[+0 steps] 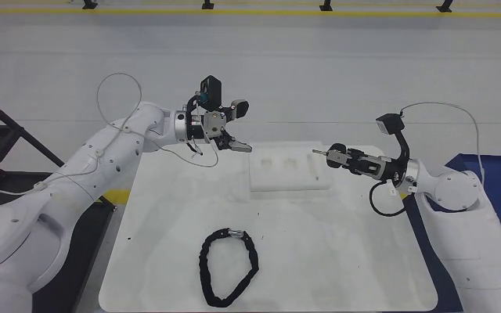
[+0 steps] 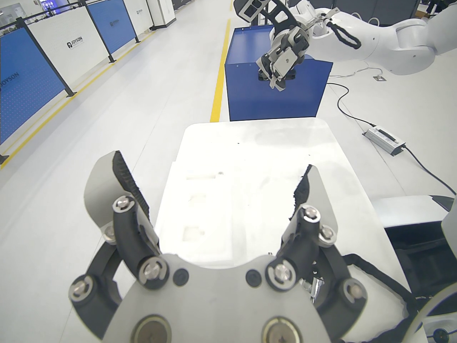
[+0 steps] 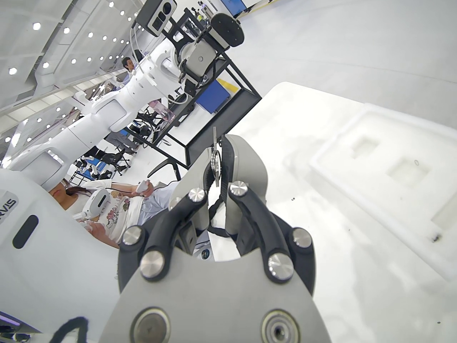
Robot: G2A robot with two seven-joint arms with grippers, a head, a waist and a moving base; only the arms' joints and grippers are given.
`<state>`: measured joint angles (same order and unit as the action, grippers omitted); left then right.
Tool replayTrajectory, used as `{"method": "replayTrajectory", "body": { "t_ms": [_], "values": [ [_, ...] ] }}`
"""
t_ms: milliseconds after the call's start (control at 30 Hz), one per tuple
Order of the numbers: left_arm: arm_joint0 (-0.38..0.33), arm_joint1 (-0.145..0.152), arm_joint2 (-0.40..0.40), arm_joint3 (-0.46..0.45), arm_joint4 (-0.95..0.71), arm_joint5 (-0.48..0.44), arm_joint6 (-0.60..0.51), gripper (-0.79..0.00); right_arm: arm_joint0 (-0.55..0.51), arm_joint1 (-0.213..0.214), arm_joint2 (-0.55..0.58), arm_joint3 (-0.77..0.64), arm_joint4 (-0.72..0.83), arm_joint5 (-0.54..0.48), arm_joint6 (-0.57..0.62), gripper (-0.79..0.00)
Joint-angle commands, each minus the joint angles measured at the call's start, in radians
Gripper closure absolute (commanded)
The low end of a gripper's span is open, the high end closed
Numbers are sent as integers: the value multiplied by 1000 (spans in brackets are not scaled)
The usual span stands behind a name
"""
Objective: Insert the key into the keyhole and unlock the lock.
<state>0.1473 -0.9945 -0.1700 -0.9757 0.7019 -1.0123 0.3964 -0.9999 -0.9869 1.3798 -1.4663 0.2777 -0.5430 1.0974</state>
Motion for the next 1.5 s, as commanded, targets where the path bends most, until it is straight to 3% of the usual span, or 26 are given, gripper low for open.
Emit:
{"method": "replayTrajectory", "body": {
  "t_ms": [0, 367, 1100, 1467],
  "values": [
    [0, 0, 0, 0, 0, 0, 0, -785, 0, 0, 0, 0, 0, 0, 0, 0],
    [41, 16, -42, -18, 19, 0, -42, -785, 0, 0, 0, 0, 0, 0, 0, 0],
    [292, 136, 0, -130, 213, 0, -33, -785, 0, 0, 0, 0, 0, 0, 0, 0],
    [334, 139, 0, -122, 252, 0, -172, -785, 0, 0, 0, 0, 0, 0, 0, 0]
  ]
}}
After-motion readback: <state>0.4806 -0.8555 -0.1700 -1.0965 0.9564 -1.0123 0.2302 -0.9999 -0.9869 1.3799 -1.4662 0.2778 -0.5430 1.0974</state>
